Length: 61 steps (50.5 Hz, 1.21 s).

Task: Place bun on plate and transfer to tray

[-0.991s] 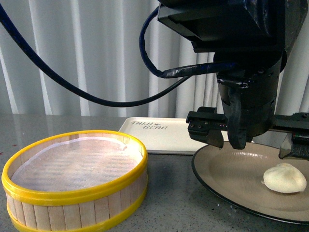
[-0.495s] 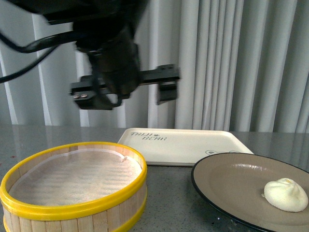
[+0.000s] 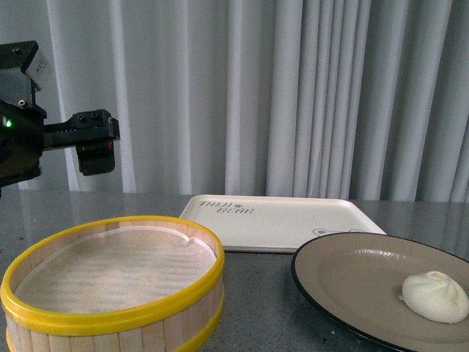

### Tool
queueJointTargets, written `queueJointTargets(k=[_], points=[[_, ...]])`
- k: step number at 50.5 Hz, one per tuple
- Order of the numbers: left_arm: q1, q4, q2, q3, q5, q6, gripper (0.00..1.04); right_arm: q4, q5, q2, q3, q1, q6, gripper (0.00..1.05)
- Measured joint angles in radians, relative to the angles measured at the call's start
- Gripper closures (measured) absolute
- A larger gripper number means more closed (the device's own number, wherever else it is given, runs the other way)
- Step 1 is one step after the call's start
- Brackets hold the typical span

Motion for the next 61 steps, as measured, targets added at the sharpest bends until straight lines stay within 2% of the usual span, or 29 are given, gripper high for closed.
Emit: queueJointTargets(k=[3, 4, 6, 8, 12, 14, 21, 38, 61], points=[[0.002, 0.199, -0.032, -0.119, 0.032, 0.062, 0.29, 0.000, 0.004, 0.000, 0.000, 0.000, 0.000, 0.09], [0.002, 0.215, -0.040, -0.142, 0.035, 0.072, 0.31, 0.000, 0.003, 0.000, 0.000, 0.000, 0.000, 0.09], [0.007, 0.367, -0.080, -0.244, 0.055, 0.112, 0.40, 0.000, 0.003, 0.000, 0.000, 0.000, 0.000, 0.09], [0.020, 0.452, -0.125, -0.326, 0.060, 0.135, 0.49, 0.000, 0.003, 0.000, 0.000, 0.000, 0.000, 0.09], [0.055, 0.529, -0.204, -0.457, 0.065, 0.157, 0.67, 0.000, 0.002, 0.000, 0.000, 0.000, 0.000, 0.09], [0.064, 0.541, -0.223, -0.491, 0.066, 0.160, 0.72, 0.000, 0.002, 0.000, 0.000, 0.000, 0.000, 0.09], [0.080, 0.582, -0.313, -0.649, 0.105, 0.167, 1.01, 0.000, 0.003, 0.000, 0.000, 0.000, 0.000, 0.09], [0.167, 0.591, -0.525, -0.863, 0.182, 0.175, 1.01, 0.000, 0.003, 0.000, 0.000, 0.000, 0.000, 0.09], [0.169, 0.432, -0.822, -1.003, 0.184, 0.175, 1.01, 0.000, 0.003, 0.000, 0.000, 0.000, 0.000, 0.09]])
